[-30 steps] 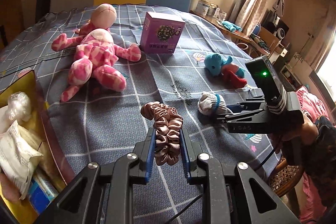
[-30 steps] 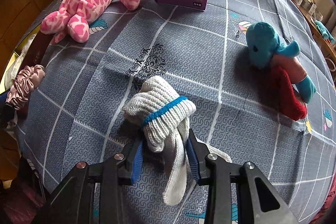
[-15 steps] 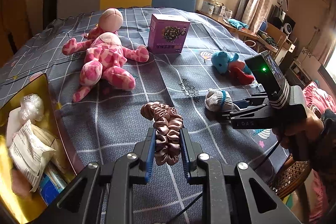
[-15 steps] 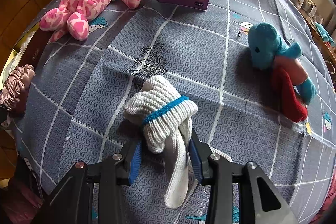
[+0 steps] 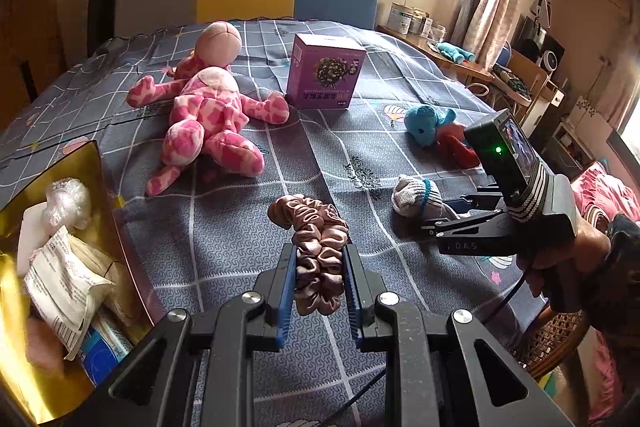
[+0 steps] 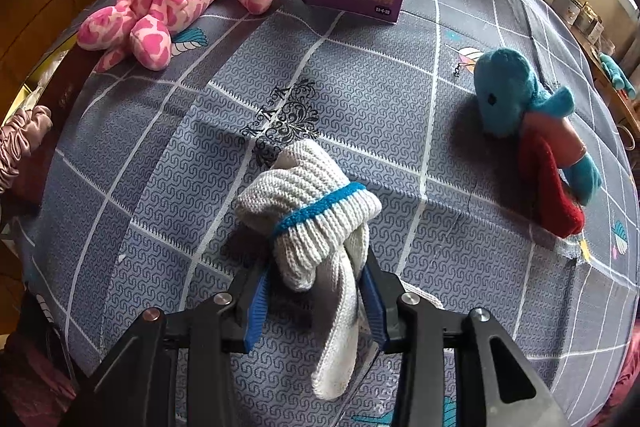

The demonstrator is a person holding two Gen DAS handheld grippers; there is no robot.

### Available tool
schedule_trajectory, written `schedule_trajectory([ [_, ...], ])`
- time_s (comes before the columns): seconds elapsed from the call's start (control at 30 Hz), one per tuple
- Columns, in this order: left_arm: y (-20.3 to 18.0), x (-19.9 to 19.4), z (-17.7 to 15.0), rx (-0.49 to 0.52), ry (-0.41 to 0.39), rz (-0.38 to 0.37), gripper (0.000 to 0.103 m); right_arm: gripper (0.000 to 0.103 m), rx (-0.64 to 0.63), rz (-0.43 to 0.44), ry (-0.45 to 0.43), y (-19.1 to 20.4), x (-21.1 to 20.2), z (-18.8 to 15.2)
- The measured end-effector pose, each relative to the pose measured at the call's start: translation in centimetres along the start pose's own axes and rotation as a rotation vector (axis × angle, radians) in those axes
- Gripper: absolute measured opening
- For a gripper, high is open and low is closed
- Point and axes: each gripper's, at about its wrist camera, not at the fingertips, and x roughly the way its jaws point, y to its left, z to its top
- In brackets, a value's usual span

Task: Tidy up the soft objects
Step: 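Carry the scrunchie into the gold tin and open the left gripper while the right gripper holds the glove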

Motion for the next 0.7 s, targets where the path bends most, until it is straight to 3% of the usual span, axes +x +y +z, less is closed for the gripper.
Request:
schedule_trajectory([
  [0.4,3.2,-3.3,0.9,-0.067,-0.068,0.054,0.023,0.041,-0.055,-0.049,-0.022,1.0,-0.3,-0.5],
  [0.57,7.8,-6.2,1.0,-0.165,-0.113,0.12,0.023,0.041,-0.061,-0.052,-0.026,1.0,-0.5,-0.7],
  [0.7,13.3,-8.7,0.1,-0.267,-0.14,0.218,0.023,0.041,-0.065,-0.055,-0.027,1.1,-0.5,-0.8],
])
